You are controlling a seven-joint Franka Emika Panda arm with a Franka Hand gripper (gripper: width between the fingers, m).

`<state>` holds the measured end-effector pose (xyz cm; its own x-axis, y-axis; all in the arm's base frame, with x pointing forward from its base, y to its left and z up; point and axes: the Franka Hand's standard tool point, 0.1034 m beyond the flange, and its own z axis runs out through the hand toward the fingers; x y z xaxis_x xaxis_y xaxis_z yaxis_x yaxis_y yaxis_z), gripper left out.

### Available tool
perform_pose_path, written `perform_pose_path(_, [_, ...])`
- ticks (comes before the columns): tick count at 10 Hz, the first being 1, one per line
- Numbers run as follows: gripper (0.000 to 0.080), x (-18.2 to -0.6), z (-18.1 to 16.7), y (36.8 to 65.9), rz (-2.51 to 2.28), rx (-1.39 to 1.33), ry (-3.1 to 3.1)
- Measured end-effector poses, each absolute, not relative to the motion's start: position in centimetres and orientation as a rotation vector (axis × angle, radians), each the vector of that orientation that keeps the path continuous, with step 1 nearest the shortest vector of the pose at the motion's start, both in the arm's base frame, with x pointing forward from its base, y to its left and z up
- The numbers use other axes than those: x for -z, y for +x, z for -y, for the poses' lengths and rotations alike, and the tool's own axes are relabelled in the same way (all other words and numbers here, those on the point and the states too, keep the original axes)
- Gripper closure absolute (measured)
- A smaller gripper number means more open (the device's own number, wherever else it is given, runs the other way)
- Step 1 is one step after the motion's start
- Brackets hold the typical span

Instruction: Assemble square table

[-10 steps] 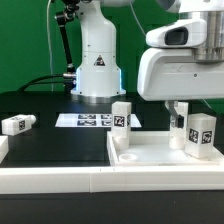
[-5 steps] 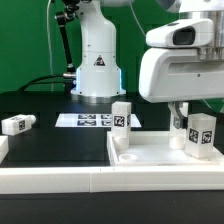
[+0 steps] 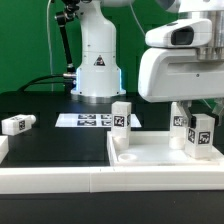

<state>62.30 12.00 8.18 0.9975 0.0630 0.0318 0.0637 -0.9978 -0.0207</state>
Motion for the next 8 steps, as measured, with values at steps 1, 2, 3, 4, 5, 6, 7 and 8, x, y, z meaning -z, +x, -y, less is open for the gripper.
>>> perform_pose_path(1, [0.0511, -8.18, -11.99, 62.31, 0.011, 0.048, -3.119])
perform_pose_path(2, [0.0511, -8.18, -11.98, 62.31, -0.061, 0.047, -3.118])
perform_pose_path(3, [0.0511, -8.16, -11.91, 62.33, -0.213, 0.049, -3.109])
perform_pose_path(4, [0.0511, -8.09, -11.86, 62.28, -0.373, 0.053, -3.091])
perform_pose_path(5, [0.0511, -8.07, -11.84, 62.26, -0.552, 0.062, -3.061])
perform_pose_path(6, [0.0511, -8.05, -11.91, 62.25, -0.696, 0.068, -3.030])
perform_pose_path(7, [0.0509, -8.00, -11.88, 62.31, -0.880, 0.083, -2.977])
perform_pose_path(8, [0.0509, -7.99, -11.88, 62.32, -1.012, 0.090, -2.933])
